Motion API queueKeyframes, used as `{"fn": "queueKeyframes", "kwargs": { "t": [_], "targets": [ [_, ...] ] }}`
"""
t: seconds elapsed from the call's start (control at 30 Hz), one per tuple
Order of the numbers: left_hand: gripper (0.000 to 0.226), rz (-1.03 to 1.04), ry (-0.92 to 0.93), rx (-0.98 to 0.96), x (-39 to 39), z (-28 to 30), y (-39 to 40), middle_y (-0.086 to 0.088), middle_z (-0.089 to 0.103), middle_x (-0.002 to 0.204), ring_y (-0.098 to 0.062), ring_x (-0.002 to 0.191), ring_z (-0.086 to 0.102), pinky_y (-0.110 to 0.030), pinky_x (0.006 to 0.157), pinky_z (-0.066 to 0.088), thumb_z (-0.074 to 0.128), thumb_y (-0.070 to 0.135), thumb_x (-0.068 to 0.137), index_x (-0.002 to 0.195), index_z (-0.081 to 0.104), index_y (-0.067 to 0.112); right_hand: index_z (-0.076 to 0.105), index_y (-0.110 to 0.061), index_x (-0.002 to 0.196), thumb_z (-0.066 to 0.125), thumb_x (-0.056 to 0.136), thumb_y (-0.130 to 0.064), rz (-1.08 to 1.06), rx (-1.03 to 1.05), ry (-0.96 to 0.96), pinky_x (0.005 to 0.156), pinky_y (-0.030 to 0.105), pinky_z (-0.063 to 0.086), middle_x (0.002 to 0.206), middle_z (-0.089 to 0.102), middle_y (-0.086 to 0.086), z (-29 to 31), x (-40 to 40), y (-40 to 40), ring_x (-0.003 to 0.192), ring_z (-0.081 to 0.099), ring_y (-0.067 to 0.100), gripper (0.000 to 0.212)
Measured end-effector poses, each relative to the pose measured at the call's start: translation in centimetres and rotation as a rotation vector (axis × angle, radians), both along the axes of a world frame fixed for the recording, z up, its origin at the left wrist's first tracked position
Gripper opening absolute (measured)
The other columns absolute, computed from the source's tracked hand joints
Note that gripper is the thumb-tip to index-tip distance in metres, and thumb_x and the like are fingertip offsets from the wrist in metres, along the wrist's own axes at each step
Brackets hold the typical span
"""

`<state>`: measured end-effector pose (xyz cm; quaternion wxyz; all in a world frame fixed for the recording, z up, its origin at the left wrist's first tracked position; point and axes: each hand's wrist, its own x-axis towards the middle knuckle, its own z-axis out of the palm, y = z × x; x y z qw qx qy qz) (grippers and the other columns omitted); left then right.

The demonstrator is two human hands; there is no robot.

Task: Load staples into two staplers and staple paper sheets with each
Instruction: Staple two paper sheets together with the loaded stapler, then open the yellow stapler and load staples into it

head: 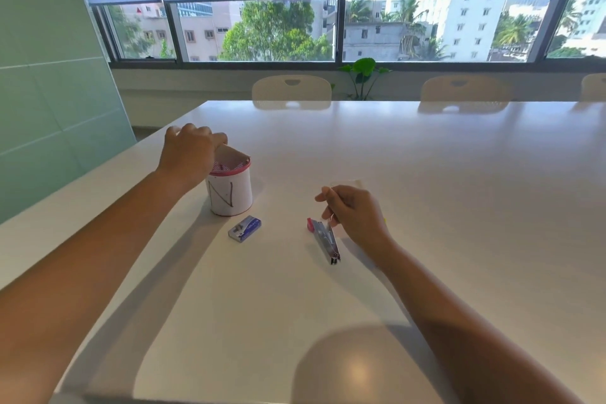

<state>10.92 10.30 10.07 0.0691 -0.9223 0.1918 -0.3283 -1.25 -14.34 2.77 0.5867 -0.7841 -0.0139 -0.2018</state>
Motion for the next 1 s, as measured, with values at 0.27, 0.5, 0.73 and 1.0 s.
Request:
{"fn": "queueKeyframes", "kwargs": {
  "t": [0.27,0.5,0.73,1.0],
  "targets": [
    [0.032,0.131,0.087,0.276,-0.1,0.2,-0.2,-0.009,0.060,0.117,-0.028,0.112,0.052,-0.050,0.105,0.031,0.054,0.021,0.087,0.119,0.054,0.023,0.070,-0.015,0.082,0.053,0.093,-0.027,-0.014,-0.033,-0.032,0.049,0.011,0.044,0.055,0.061,-0.007,0.3,-0.2,-0.2,0.040,0.051,0.001,0.024],
    [0.031,-0.080,-0.007,-0.105,-0.1,-1.4,-0.7,-0.019,0.069,0.100,-0.036,0.092,0.064,-0.052,0.099,0.038,0.059,0.012,0.085,0.116,0.056,0.008,0.068,-0.021,0.077,0.053,0.093,-0.028,-0.168,0.025,-0.082,0.047,0.020,0.045,0.056,0.062,-0.004,1.5,-0.1,-2.5,0.039,0.050,0.001,0.023],
    [0.022,-0.134,0.074,-0.219,-0.3,-2.6,-0.9,-0.020,0.070,0.099,-0.036,0.087,0.064,-0.047,0.091,0.044,0.051,0.013,0.090,0.106,0.063,0.005,0.071,-0.019,0.095,0.049,0.092,-0.039,-0.436,-0.283,0.100,0.068,0.031,0.047,0.083,0.071,0.001,1.9,0.0,-5.8,0.077,0.064,0.022,0.030],
    [0.017,-0.381,-0.017,-0.688,-4.4,-4.6,-6.7,-0.009,0.065,0.086,-0.030,0.083,0.055,-0.041,0.077,0.044,0.044,0.008,0.082,0.091,0.059,0.008,0.042,-0.008,0.122,0.044,0.074,-0.076,-0.277,-0.707,0.849,0.091,0.043,0.050,0.113,0.063,0.014,0.8,0.3,-6.3,0.104,0.062,0.031,0.084]
  ]
}}
